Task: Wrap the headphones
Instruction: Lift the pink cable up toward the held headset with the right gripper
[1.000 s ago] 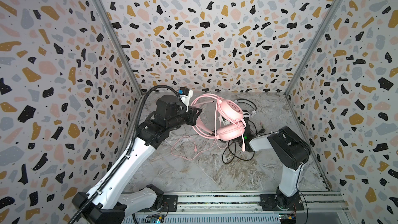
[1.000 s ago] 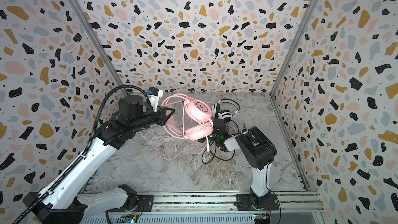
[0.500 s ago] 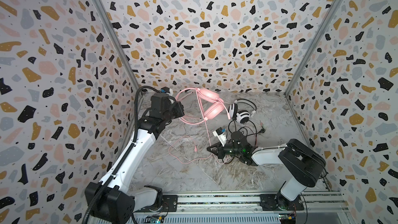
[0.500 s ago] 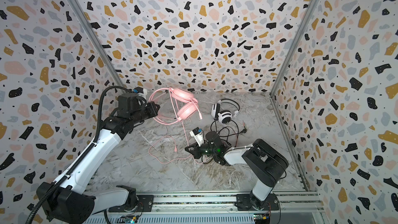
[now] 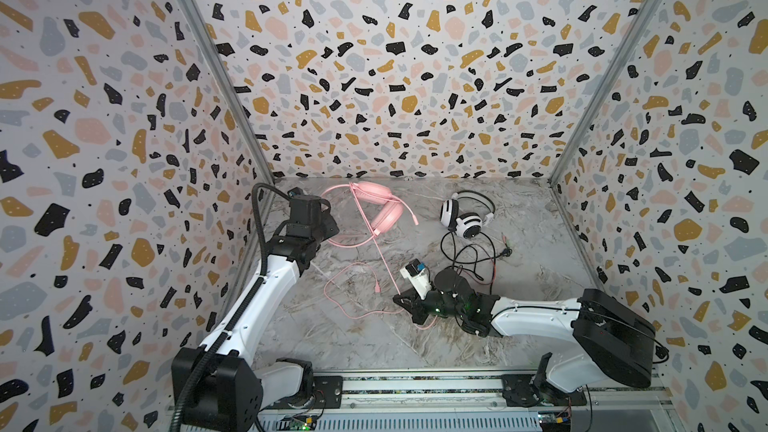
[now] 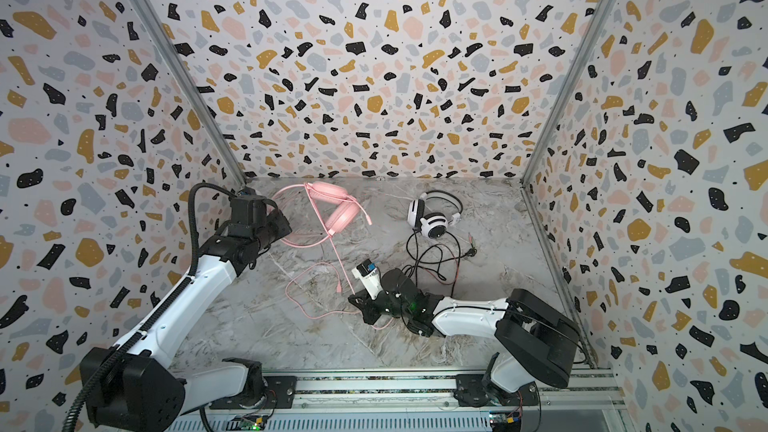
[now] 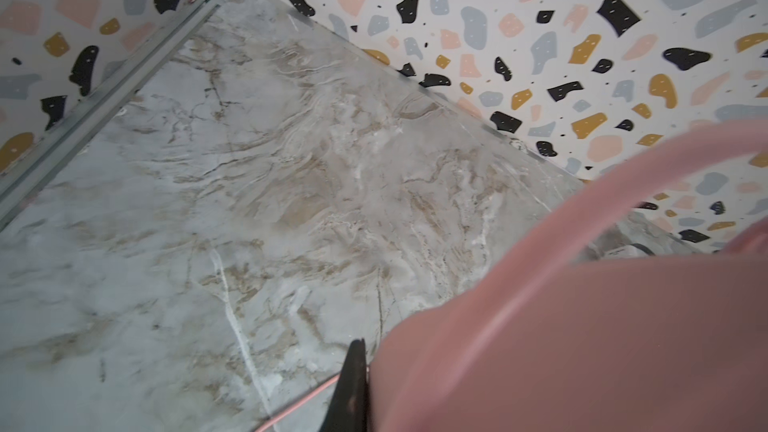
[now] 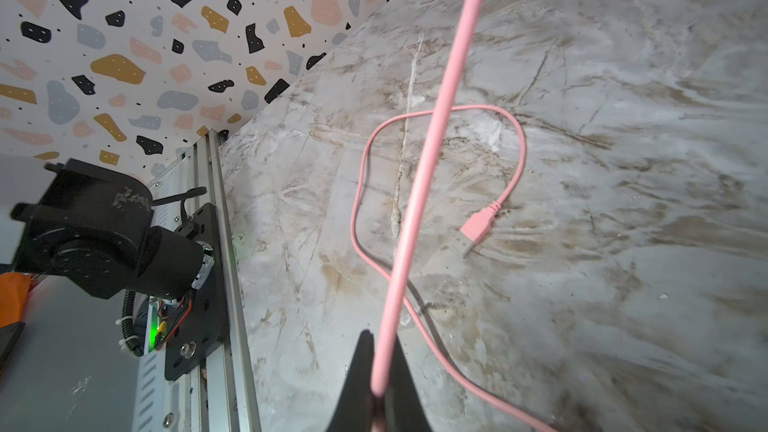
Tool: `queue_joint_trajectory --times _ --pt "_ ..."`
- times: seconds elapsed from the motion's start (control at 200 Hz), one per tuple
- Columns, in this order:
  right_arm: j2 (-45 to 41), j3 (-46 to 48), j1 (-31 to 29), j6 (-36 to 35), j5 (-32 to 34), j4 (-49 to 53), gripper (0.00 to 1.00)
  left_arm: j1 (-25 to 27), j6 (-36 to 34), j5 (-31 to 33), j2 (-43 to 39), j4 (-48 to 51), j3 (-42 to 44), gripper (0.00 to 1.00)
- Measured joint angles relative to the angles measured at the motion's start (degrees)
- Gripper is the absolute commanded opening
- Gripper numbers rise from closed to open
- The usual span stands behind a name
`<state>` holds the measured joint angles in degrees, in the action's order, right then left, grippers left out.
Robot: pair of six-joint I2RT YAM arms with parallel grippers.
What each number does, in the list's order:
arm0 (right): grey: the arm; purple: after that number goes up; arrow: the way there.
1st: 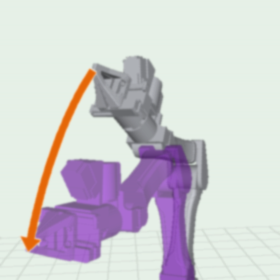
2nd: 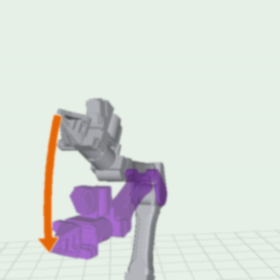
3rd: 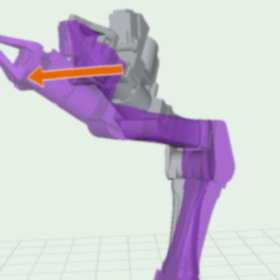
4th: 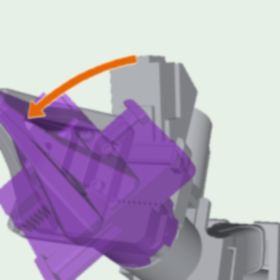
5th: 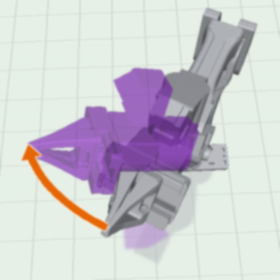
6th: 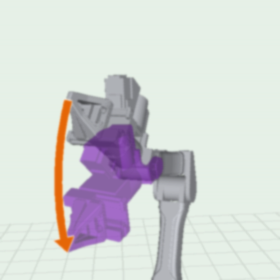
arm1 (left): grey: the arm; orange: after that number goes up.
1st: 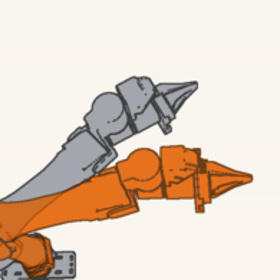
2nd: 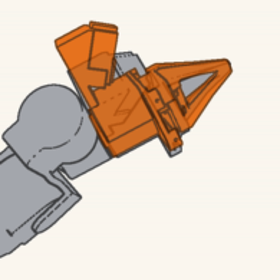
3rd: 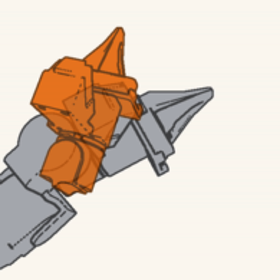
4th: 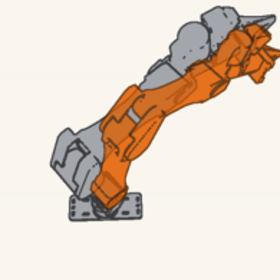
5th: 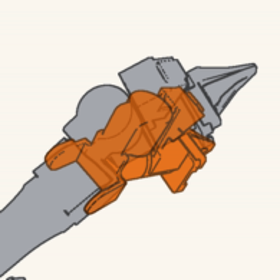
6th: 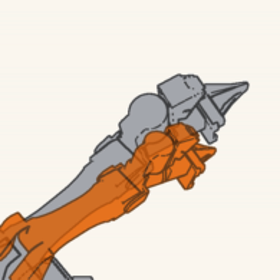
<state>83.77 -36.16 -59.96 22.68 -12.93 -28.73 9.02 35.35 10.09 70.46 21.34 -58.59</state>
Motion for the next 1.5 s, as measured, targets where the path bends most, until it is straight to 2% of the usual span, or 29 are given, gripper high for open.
queue_joint_trajectory --times 0.18,0.355,0.526,0.646,0.826,1.016,1.116,1.267,1.502 --pt "-2.69 -1.62 -1.86 -2.03 5.42 8.07 0.03 -0.09 -1.44 3.58 0.79 -1.05 3.52 0.00" --pt "-3.50 -5.38 -2.08 -4.70 9.92 15.32 0.01 -0.61 -5.03 6.25 3.10 -0.57 3.48 0.00" --pt "-4.11 -9.62 -2.25 -7.61 12.59 20.11 0.01 -0.11 -9.62 11.39 3.10 1.01 2.51 0.00" --pt "-4.13 -13.66 -2.43 -10.29 15.39 24.46 0.01 3.63 -12.13 16.87 2.58 0.98 1.81 0.00" --pt "-5.03 -19.82 -2.47 -15.69 23.61 31.50 0.01 10.45 -16.22 25.99 3.30 0.96 -0.61 0.00" --pt "-7.28 -23.41 -0.37 -21.03 30.47 36.54 0.02 14.56 -19.06 30.53 3.45 0.90 -1.38 0.00" --pt "-8.00 -24.50 2.27 -23.26 32.41 38.18 0.04 16.04 -20.57 29.55 4.07 0.90 -2.71 0.00" --pt "-8.00 -26.18 4.85 -26.97 36.94 38.75 0.06 16.70 -23.02 22.84 4.85 -0.52 -4.24 0.00" --pt "-7.91 -27.23 8.52 -30.75 38.29 38.60 0.08 18.01 -25.22 14.60 4.76 -3.15 -4.24 0.00"
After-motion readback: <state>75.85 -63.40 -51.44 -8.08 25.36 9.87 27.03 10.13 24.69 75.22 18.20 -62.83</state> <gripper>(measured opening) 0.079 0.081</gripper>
